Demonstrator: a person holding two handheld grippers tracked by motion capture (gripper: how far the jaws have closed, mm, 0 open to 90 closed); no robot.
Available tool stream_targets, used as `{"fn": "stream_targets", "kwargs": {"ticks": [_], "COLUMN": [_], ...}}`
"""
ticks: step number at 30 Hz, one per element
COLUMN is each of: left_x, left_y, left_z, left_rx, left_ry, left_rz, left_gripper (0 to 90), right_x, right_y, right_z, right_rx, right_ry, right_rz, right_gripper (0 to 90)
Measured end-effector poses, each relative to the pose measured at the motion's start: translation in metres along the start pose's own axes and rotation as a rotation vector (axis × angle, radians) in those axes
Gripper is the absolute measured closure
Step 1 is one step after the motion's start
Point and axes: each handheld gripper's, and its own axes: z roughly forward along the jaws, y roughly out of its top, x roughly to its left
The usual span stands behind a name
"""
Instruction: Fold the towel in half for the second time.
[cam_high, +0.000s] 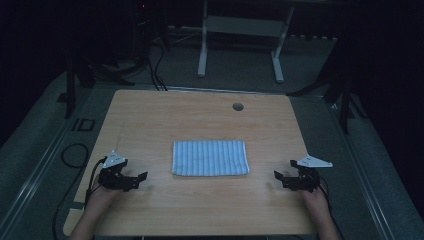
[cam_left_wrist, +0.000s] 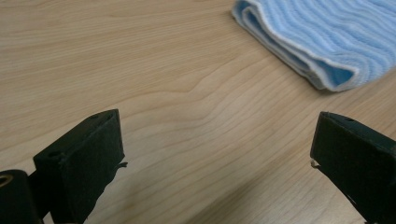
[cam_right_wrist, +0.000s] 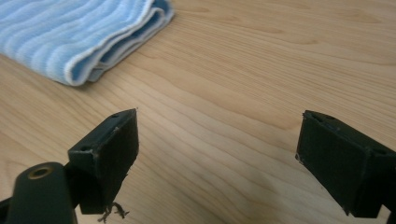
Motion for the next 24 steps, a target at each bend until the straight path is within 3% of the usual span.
{"fn": "stream_targets", "kwargs": {"ticks": [7, 12, 15, 17, 19, 24], "left_x": [0.004, 0.009, 0.011, 0.012, 0.013, 0.013], "left_y": [-0.007, -0.01, -0.012, -0.013, -0.014, -0.016], "left_z": [-0.01, -0.016, -0.019, -0.019, -0.019, -0.021], "left_rx": [-0.059, -0.109, -0.142, -0.144, -0.149, -0.15], "left_ry": [0.038, 0.1, 0.129, 0.145, 0.153, 0.175], "left_rz": [-0.044, -0.09, -0.094, -0.095, -0.117, -0.128], "left_gripper": [2.7, 2.7, 2.7, 2.7, 2.7, 2.7], "right_x": [-0.004, -0.006, -0.01, -0.014, -0.015, -0.022], "right_y": [-0.007, -0.011, -0.012, -0.014, -0.015, -0.016], "right_z": [-0.005, -0.007, -0.007, -0.007, -0.008, -0.012], "right_rx": [-0.051, -0.084, -0.107, -0.111, -0.114, -0.152], "right_ry": [-0.108, -0.173, -0.175, -0.179, -0.209, -0.22], "right_rz": [0.027, 0.041, 0.08, 0.125, 0.139, 0.198], "right_gripper": [12.6, 12.6, 12.6, 13.3, 13.3, 13.1]}}
